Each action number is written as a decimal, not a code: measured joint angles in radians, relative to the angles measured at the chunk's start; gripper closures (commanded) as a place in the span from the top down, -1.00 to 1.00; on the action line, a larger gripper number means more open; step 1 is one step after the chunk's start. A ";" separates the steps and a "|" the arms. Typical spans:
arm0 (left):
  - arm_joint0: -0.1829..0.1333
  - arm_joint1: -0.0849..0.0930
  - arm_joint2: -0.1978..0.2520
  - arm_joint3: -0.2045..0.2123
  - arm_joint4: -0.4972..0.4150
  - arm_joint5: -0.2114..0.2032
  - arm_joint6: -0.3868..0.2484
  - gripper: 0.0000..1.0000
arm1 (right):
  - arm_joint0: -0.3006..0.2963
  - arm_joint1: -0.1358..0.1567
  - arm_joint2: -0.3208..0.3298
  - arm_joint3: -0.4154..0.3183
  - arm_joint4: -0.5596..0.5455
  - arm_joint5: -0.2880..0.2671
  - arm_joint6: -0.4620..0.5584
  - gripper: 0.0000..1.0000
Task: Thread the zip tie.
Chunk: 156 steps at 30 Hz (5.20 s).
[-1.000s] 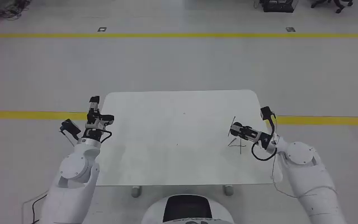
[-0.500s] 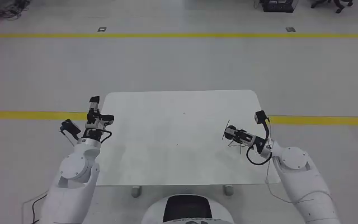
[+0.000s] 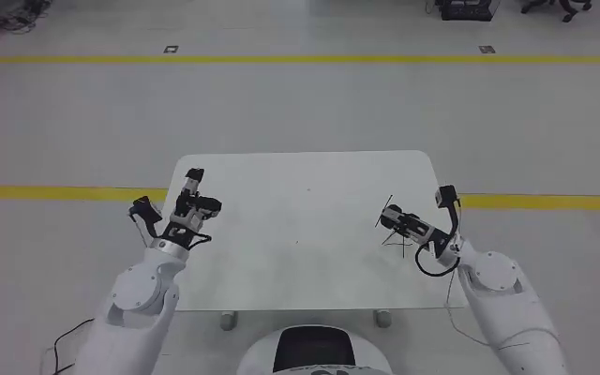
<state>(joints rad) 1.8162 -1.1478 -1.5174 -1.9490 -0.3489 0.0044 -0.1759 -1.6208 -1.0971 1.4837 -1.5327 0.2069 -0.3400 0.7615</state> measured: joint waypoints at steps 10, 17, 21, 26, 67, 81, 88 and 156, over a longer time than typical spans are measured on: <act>0.040 -0.003 0.106 -0.039 0.066 -0.016 -0.064 1.00 | -0.030 -0.025 -0.025 -0.023 0.050 0.000 0.005 -1.00; 0.029 -0.004 0.112 -0.028 0.044 -0.018 -0.076 1.00 | -0.031 -0.024 -0.024 -0.023 0.050 0.000 0.004 -1.00; -0.003 -0.001 0.137 0.022 -0.026 0.006 -0.221 1.00 | -0.036 -0.029 -0.026 -0.043 0.058 0.000 -0.042 -1.00; -0.026 0.003 0.184 0.101 -0.087 -0.013 -0.420 1.00 | -0.059 -0.047 -0.032 -0.075 0.075 0.000 -0.092 -1.00; -0.171 -0.029 0.527 0.198 -0.010 -0.095 -0.454 1.00 | -0.171 -0.107 -0.177 -0.154 -0.074 0.005 -0.386 -1.00; -0.213 -0.033 0.562 0.241 0.187 -0.285 -0.273 1.00 | -0.162 -0.112 -0.206 -0.108 0.005 0.000 -0.354 -1.00; -0.216 -0.034 0.573 0.259 0.231 -0.285 -0.235 1.00 | -0.156 -0.113 -0.216 -0.097 -0.021 0.007 -0.377 -1.00; -0.236 -0.033 0.634 0.292 0.274 -0.278 -0.064 -0.74 | -0.184 -0.108 -0.229 -0.135 -0.066 0.000 -0.377 -1.00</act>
<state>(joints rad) 1.5806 -1.1812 -0.8835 -1.6567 -0.0751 -0.2739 -0.2401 -1.8052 -1.2053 1.2546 -1.6674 0.1408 -0.3400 0.3842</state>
